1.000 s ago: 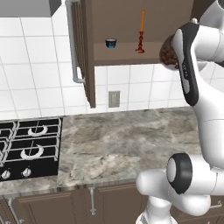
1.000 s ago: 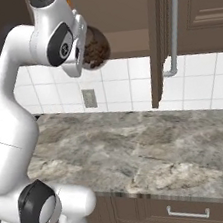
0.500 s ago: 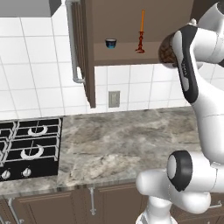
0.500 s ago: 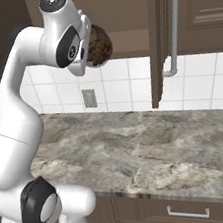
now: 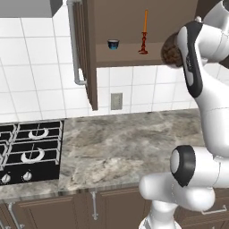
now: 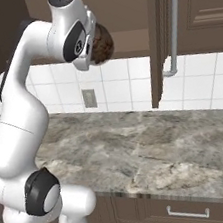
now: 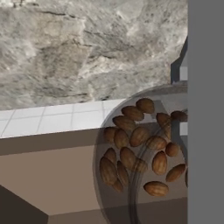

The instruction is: Pick the jar and candle from the dining table and place them in the open cabinet. Close the cabinet after placing the objects.

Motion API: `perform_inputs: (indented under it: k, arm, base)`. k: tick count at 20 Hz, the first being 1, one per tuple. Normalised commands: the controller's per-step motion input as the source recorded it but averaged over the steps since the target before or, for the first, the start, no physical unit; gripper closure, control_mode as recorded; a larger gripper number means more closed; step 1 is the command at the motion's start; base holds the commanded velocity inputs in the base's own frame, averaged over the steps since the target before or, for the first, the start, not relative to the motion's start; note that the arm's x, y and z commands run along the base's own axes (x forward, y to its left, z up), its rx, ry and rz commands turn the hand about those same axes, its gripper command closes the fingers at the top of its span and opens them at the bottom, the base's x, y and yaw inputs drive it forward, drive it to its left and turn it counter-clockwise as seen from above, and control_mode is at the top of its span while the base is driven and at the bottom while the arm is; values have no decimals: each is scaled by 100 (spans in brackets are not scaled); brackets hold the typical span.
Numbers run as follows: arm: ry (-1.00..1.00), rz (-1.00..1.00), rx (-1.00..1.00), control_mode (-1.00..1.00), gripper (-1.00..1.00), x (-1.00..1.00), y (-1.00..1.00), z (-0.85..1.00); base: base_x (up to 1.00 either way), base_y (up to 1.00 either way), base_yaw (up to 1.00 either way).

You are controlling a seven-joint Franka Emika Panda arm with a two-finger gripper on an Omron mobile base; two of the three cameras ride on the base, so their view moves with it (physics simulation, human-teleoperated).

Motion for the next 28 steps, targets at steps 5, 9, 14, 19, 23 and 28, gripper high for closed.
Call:
perform_inputs:
  k: [5,9,14,19,23,28]
  arm:
    - [0,0,0,-100,100,28,0,5]
    - [0,0,0,-100,100,26,0,4]
    - [0,0,0,-100,100,28,0,11]
    - [-4,0,0,-100,100,27,1,9]
    - [-7,0,0,-100,100,22,1,3]
    - [2,0,0,-100,100,22,3,0]
  base:
    - [0,0,0]
    - [0,0,0]
    - [0,0,0]
    - [0,0,0]
    - [0,0,0]
    - [0,0,0]
